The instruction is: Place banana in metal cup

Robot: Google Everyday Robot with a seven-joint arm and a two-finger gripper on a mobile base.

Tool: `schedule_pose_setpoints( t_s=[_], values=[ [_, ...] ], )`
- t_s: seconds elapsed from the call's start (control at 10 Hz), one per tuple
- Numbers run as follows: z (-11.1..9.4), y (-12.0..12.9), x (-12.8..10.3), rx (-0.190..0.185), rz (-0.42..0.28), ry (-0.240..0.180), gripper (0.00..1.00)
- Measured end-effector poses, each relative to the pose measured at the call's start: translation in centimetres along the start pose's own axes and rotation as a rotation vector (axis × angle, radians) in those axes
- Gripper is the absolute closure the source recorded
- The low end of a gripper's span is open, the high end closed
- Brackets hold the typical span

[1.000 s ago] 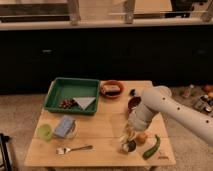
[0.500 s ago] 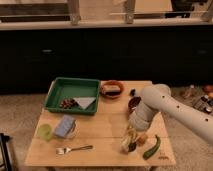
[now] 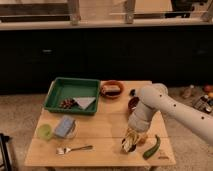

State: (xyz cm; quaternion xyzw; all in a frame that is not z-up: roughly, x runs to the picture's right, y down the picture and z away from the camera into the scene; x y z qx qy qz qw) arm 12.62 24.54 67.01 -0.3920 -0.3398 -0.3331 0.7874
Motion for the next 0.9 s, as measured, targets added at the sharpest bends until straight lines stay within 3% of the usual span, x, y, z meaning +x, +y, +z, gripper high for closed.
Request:
schedule_pose_setpoints(
  t_s=[0.7, 0.9],
  values=[
    [1.0, -0.1, -1.6, -0.058, -0.072, -0.011, 0.99],
    [1.2, 0.0, -1.8, -0.076, -0.078, -0.018, 0.83]
  ],
)
